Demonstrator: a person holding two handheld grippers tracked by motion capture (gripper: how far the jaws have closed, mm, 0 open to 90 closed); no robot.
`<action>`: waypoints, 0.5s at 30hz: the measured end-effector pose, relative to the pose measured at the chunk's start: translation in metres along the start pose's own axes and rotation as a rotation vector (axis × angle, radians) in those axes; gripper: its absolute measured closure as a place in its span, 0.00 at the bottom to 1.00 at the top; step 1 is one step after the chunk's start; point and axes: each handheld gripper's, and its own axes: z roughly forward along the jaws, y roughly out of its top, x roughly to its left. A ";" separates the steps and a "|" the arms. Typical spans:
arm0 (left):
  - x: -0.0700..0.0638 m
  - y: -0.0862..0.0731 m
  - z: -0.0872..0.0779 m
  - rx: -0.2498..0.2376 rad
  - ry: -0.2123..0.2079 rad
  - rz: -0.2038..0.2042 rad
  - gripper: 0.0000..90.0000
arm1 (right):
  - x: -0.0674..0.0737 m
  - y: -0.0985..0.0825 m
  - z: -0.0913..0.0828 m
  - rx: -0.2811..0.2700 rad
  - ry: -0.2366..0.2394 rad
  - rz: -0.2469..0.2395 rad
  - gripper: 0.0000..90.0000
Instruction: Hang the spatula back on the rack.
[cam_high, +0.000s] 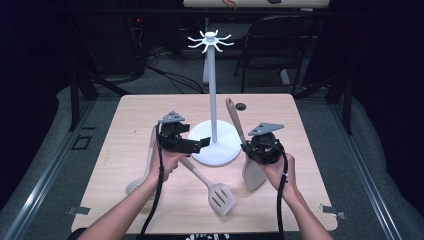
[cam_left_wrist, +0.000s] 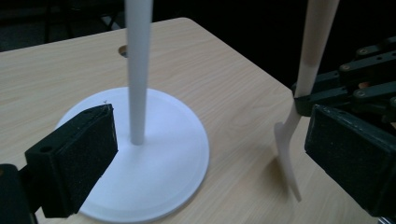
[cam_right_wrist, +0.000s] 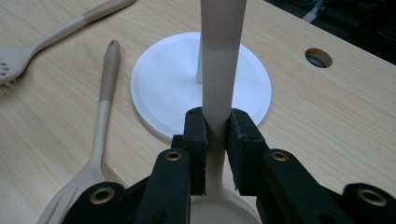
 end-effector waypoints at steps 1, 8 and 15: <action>-0.003 0.002 0.004 -0.004 -0.010 0.002 0.04 | 0.000 0.000 0.001 -0.003 0.000 -0.006 0.88; -0.017 0.008 0.022 -0.033 -0.084 -0.003 0.17 | 0.002 0.001 0.002 -0.008 0.002 -0.003 0.88; -0.034 0.018 0.038 -0.064 -0.159 0.005 0.32 | 0.004 0.003 0.000 -0.024 -0.002 -0.009 0.88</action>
